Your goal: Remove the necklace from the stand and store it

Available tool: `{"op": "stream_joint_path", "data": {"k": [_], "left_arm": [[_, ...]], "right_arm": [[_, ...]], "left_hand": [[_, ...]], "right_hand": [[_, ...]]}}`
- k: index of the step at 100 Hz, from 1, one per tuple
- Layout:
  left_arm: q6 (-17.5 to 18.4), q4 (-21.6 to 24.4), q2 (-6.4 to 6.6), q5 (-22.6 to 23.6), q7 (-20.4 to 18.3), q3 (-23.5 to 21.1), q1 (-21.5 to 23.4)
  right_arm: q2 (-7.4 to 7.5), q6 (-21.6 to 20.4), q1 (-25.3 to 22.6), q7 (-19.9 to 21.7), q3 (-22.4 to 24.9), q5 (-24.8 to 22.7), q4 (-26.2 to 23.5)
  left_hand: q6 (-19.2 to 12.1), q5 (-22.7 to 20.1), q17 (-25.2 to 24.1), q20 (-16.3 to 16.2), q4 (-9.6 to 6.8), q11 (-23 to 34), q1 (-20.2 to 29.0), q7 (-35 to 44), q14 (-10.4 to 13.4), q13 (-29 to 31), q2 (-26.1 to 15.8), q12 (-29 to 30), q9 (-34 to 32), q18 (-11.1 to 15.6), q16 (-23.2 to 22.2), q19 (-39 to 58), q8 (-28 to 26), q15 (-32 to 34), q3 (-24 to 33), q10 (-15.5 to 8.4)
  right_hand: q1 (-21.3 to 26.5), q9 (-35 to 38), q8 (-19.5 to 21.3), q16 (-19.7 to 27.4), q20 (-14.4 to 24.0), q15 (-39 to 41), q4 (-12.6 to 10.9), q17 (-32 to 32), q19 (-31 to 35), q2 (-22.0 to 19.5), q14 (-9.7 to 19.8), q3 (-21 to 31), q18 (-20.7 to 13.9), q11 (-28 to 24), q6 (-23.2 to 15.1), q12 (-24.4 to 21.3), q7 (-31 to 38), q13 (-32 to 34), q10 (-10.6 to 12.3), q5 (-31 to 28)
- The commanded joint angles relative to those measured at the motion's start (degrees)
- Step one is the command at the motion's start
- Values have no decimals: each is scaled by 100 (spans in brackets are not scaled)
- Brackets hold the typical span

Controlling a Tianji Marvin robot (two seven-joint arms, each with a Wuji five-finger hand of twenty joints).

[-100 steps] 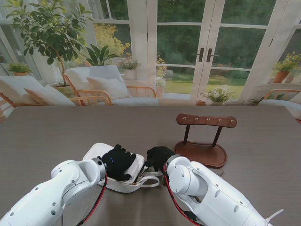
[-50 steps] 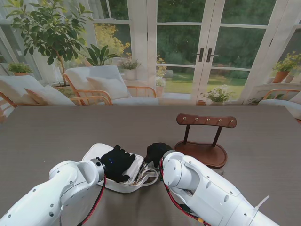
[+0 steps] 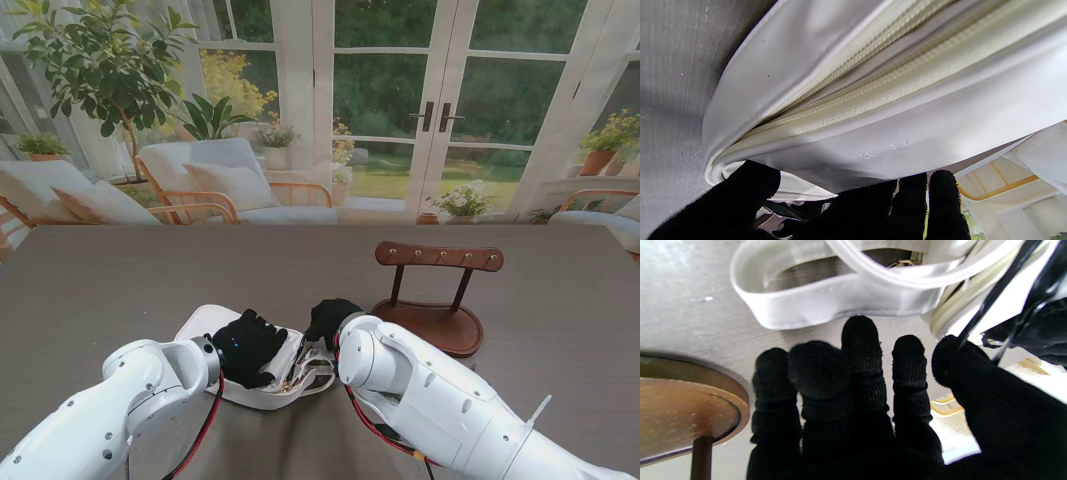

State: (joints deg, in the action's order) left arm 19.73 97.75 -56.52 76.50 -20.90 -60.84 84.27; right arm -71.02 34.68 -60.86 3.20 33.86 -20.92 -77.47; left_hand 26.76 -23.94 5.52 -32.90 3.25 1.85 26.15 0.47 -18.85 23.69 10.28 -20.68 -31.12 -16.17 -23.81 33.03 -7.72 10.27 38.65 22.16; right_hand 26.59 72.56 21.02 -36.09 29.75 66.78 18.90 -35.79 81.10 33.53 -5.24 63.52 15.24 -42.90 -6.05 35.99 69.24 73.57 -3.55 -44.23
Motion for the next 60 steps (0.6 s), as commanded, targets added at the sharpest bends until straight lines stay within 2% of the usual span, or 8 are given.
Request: {"op": "stream_joint_path", "data": {"k": [1, 60], "left_arm": [[112, -295, 135, 60, -333, 75, 259], [156, -249, 142, 89, -423, 57, 288]], "right_arm": [[-9, 73, 190, -12, 55, -56, 135], [-224, 245, 616, -82, -240, 23, 702]], "left_hand": [[-202, -75, -10, 40, 517, 464, -225, 188, 190, -7, 1826, -131, -314, 62, 22, -133, -57, 54, -185, -744], [-203, -71, -29, 58, 512, 469, -219, 185, 204, -9, 1737, -136, -322, 96, 27, -152, -50, 48, -237, -753]], "right_hand": [[201, 274, -26, -80, -41, 158, -101, -1784, 355, -567, 285, -30, -58, 86, -159, 49, 18, 185, 83, 135], [194, 275, -37, -68, -51, 154, -98, -1783, 359, -586, 300, -73, -59, 97, -202, 59, 6, 181, 91, 155]]}}
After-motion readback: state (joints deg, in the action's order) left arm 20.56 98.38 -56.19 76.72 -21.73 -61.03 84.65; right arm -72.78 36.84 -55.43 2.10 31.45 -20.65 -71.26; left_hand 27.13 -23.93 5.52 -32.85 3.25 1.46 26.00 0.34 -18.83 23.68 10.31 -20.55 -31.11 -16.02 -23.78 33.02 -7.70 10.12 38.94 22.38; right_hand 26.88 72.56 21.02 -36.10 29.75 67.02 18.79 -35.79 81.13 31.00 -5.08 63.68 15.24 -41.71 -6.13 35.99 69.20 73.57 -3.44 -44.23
